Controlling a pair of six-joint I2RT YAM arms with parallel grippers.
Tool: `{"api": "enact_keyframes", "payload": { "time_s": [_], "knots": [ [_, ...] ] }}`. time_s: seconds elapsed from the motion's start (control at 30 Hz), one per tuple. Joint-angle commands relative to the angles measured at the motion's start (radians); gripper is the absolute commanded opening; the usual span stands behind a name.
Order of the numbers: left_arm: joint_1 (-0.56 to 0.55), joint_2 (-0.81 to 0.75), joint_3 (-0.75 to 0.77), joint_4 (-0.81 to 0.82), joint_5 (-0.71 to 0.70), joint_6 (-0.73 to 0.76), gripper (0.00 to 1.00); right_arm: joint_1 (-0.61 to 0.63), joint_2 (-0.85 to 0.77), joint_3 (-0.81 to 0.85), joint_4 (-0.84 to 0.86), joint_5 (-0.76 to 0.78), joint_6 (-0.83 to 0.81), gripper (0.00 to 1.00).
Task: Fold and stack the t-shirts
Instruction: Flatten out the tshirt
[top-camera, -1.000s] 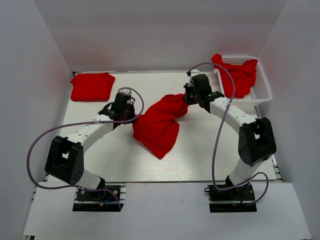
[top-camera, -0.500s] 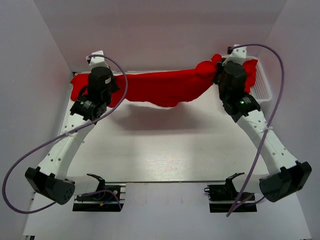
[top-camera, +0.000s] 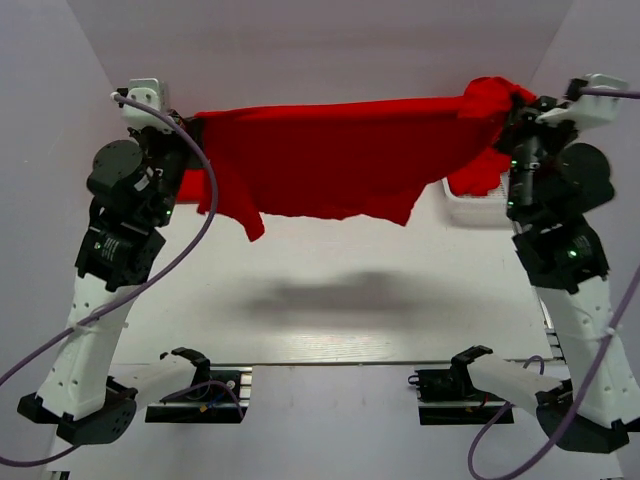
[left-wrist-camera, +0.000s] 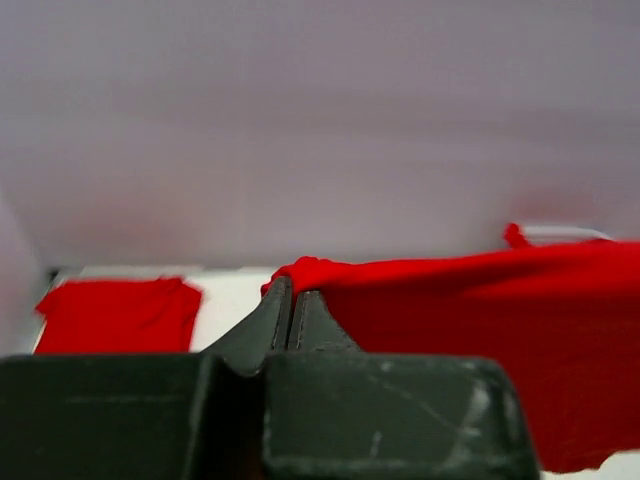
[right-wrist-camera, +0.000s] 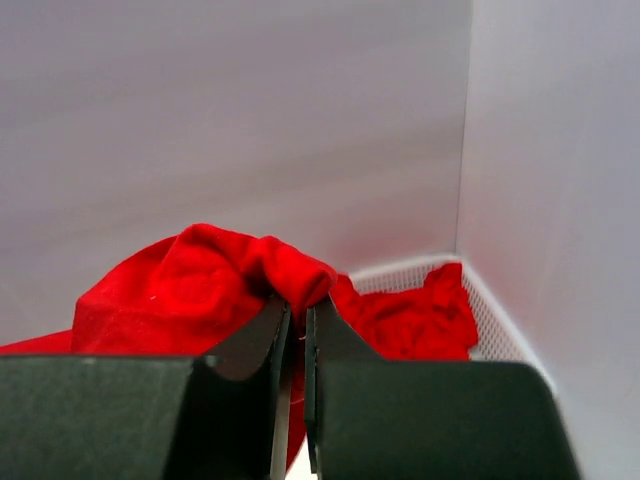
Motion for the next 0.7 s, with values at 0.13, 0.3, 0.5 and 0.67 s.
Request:
{"api": "enact_keyframes", "payload": {
  "time_s": [0.13,0.3,0.5,0.67],
  "knots": [
    [0.009,-0.078,0.081,0.021,0.374,0.138,0.00,-0.024,-0.132,0.167,-0.037,0.007,-0.076,0.00],
    [0.018,-0.088,0.069,0.021,0.410,0.138,0.00,-0.019,-0.172,0.124,0.000,0.132,-0.083,0.00],
    [0.018,0.045,0.001,-0.007,0.299,0.041,0.00,-0.021,-0.109,-0.045,0.049,0.336,-0.076,0.00],
    [0.027,0.191,-0.157,-0.010,0.265,-0.037,0.00,-0.035,0.058,-0.165,-0.018,0.407,0.076,0.00]
  ]
}}
